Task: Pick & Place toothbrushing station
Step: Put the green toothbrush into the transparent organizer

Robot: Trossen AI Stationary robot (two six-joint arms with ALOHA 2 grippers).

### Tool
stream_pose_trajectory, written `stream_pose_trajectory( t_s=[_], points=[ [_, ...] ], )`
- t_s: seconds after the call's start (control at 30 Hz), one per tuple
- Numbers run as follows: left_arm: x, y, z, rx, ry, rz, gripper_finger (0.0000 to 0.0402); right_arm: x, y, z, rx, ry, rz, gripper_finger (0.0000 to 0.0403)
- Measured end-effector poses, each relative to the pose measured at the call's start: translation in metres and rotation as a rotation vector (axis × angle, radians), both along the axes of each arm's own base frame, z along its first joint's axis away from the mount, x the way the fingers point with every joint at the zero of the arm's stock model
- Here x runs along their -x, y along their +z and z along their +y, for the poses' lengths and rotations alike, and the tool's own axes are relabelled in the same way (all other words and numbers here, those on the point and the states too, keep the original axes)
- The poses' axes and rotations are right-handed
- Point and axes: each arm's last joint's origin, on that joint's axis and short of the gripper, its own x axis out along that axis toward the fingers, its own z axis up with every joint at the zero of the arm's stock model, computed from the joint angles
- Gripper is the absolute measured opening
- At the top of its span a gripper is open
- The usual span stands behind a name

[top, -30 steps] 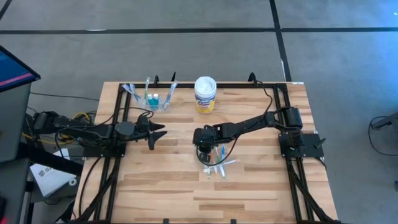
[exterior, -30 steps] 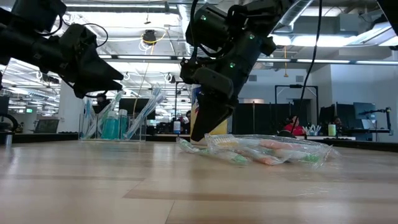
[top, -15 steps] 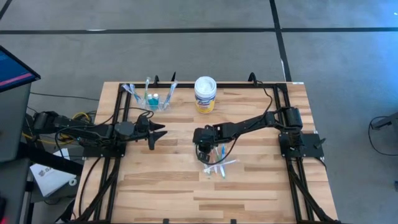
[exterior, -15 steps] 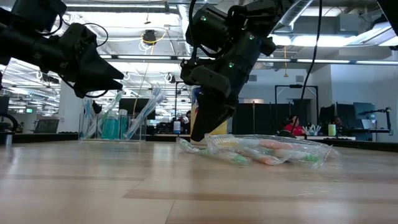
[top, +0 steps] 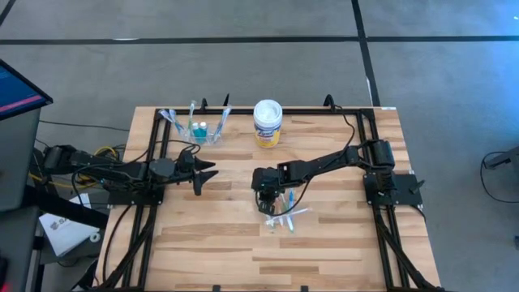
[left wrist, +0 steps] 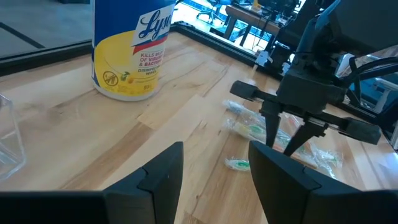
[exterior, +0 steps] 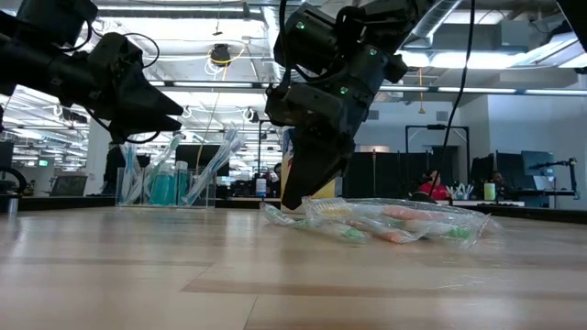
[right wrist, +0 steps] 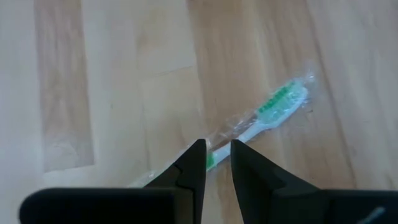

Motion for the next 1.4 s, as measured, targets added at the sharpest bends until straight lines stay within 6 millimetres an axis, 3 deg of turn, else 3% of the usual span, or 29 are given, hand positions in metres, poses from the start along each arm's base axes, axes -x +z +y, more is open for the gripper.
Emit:
stream_pose_trajectory(
  t_s=[0.57,0.73,0.93,1.1,1.3,1.4],
  points=[
    [0.000,0.001,0.000,0.001,-0.002,-0.010,0.0176,-0.002,0.001,-0.003,0.010,-0.034,-0.025,0.0144],
    [0.000,0.002,0.000,0.001,-0.002,-0.017,0.0176,-0.004,-0.016,-0.004,0.005,-0.075,0.018,0.0144],
    [-0.001,0.002,0.000,0.001,0.002,-0.023,0.0176,-0.017,-0.039,-0.003,-0.023,-0.085,0.003,0.0130],
    [-0.001,0.003,0.000,0.001,0.002,-0.034,0.0176,-0.019,-0.039,-0.003,-0.017,-0.088,0.006,0.0097],
    [-0.001,0.004,0.000,0.002,0.001,-0.038,0.0176,-0.017,-0.031,-0.004,0.004,-0.092,-0.005,0.0016],
    [-0.001,0.004,0.000,0.002,0.001,-0.039,0.0176,-0.016,-0.029,-0.003,0.007,-0.083,-0.002,0.0012]
  ],
)
